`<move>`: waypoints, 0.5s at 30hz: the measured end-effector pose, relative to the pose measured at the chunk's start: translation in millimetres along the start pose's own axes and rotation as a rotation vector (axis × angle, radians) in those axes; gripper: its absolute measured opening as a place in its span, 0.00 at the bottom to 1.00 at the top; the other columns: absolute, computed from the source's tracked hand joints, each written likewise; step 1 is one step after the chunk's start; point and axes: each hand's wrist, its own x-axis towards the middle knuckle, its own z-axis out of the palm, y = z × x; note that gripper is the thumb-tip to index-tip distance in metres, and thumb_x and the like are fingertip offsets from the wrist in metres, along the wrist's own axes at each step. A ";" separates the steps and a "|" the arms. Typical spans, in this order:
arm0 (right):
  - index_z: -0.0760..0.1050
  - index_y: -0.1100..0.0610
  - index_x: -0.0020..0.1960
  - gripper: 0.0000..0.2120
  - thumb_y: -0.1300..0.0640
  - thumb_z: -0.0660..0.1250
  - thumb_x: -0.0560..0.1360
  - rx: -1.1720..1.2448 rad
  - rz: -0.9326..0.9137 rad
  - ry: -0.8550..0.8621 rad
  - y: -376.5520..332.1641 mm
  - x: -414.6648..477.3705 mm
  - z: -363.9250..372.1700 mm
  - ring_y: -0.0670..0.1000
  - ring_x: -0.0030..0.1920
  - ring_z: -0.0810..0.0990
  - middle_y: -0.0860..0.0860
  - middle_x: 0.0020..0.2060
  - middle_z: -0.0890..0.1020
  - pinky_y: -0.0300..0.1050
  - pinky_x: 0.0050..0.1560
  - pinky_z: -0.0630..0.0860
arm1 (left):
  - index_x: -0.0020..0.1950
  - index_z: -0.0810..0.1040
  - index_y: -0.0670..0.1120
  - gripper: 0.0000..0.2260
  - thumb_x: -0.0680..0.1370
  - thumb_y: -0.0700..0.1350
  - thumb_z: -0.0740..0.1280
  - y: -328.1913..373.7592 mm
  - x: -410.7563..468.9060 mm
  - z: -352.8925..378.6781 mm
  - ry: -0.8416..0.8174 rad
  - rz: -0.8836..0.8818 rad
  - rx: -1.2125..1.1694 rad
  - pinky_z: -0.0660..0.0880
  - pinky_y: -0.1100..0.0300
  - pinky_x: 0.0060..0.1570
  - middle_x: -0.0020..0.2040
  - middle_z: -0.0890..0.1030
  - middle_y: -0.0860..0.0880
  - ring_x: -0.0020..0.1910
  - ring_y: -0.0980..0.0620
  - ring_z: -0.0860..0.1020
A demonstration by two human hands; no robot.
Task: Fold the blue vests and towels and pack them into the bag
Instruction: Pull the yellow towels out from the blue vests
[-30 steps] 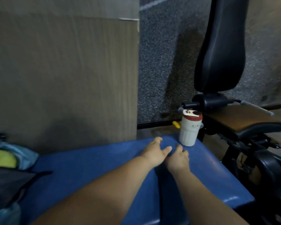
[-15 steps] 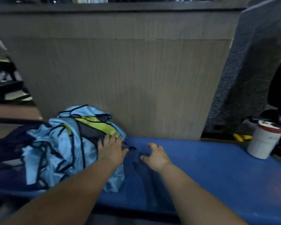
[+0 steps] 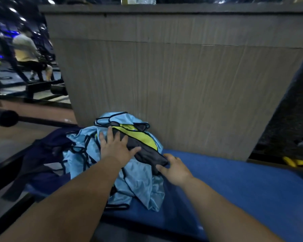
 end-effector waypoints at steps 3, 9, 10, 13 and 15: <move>0.57 0.50 0.78 0.33 0.41 0.63 0.78 -0.002 -0.003 -0.007 -2.7 7.2 6.2 0.55 0.68 0.70 0.54 0.72 0.64 0.45 0.63 0.69 | 0.78 0.56 0.52 0.37 0.76 0.72 0.44 -3.2 7.6 -6.4 0.091 -0.012 -0.013 0.42 0.35 0.73 0.79 0.56 0.45 0.78 0.38 0.41; 0.55 0.48 0.78 0.34 0.40 0.63 0.78 0.021 -0.008 -0.051 0.3 17.4 16.3 0.55 0.70 0.68 0.53 0.72 0.64 0.46 0.66 0.68 | 0.78 0.47 0.56 0.48 0.66 0.79 0.56 -26.9 32.9 -2.9 -0.158 -0.279 -0.274 0.61 0.33 0.68 0.78 0.53 0.43 0.74 0.32 0.59; 0.55 0.48 0.78 0.34 0.40 0.63 0.78 0.038 -0.009 -0.042 0.6 19.4 16.2 0.55 0.70 0.67 0.53 0.72 0.63 0.47 0.66 0.68 | 0.78 0.51 0.55 0.46 0.67 0.78 0.57 -28.8 33.1 0.7 -0.171 -0.269 -0.308 0.66 0.37 0.66 0.76 0.58 0.42 0.71 0.34 0.65; 0.54 0.47 0.78 0.35 0.40 0.64 0.77 0.075 0.008 -0.018 3.8 27.1 16.3 0.55 0.71 0.66 0.53 0.74 0.62 0.49 0.69 0.68 | 0.73 0.60 0.50 0.35 0.74 0.69 0.62 -25.8 28.7 11.3 -0.084 -0.170 -0.281 0.72 0.45 0.59 0.67 0.68 0.42 0.63 0.36 0.72; 0.52 0.46 0.79 0.37 0.38 0.64 0.76 0.082 0.013 -0.019 4.2 29.9 16.6 0.55 0.73 0.63 0.52 0.75 0.59 0.50 0.70 0.67 | 0.69 0.63 0.49 0.27 0.76 0.61 0.66 -21.3 24.3 14.9 -0.024 -0.106 -0.405 0.74 0.48 0.54 0.63 0.70 0.42 0.60 0.37 0.74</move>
